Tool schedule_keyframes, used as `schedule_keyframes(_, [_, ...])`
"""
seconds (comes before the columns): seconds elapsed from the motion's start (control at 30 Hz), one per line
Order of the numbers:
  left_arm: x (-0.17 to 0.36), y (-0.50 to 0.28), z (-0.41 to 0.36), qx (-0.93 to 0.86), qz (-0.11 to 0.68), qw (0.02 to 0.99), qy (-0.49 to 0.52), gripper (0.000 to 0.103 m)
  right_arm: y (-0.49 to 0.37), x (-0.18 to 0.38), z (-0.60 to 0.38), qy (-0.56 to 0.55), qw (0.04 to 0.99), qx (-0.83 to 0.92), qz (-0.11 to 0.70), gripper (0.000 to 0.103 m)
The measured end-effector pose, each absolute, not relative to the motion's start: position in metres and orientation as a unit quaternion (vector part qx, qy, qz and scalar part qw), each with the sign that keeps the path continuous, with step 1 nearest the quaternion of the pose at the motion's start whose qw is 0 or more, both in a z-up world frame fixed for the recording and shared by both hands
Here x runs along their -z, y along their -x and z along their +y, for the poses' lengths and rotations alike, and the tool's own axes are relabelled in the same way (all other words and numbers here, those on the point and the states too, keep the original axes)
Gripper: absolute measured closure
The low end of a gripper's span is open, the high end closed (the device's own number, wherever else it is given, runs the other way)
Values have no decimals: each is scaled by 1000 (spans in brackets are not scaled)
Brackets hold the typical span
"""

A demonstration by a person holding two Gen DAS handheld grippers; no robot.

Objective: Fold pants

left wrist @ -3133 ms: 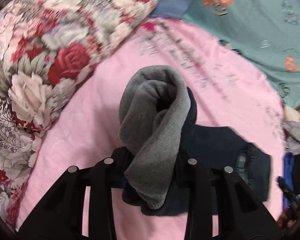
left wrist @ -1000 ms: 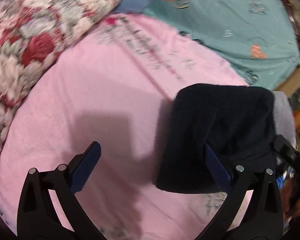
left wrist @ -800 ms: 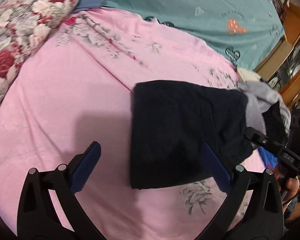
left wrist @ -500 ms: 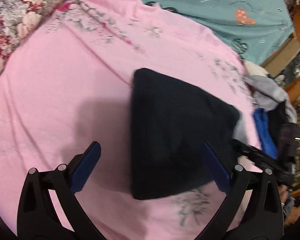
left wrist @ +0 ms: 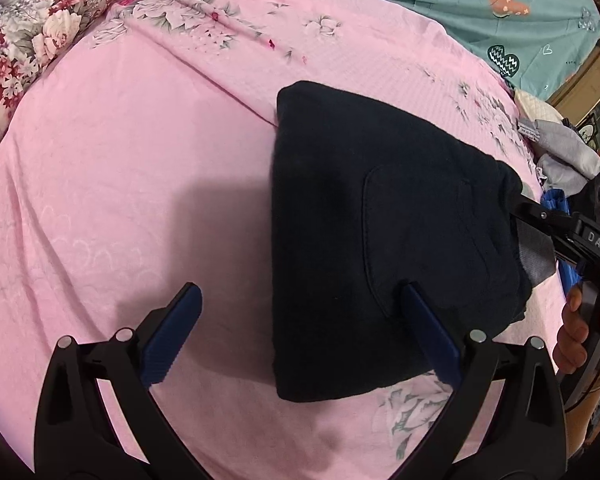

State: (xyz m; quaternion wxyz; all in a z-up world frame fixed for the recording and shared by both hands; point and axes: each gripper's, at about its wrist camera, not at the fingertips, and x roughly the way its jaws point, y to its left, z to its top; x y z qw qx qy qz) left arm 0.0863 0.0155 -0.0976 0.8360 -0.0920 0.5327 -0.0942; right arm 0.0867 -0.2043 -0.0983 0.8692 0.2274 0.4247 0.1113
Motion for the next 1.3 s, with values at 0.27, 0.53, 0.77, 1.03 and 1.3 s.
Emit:
schedule_keyframes(0.27, [88,-86,22,81,514,849,86,2,-76,70,-194,-229,883,-159,376,90])
schedule_keyframes(0.53, [100,-90,23,68,530,842,81,2,-84,107,-203,-172,893,-79,409,62])
schedule_keyframes(0.77, [84,-93,18,76,521,846,85,2,-29,64,-191,-101,922,-61,370,71])
schedule_keyframes(1.03, [104,-94,19,82,541,833,87,2,-22,96,-166,-9,903,-59,425,103])
schedule_keyframes(1.3, [62,-106,28,96,512,845,123,2,-11,99,-215,-107,895,-44,431,92])
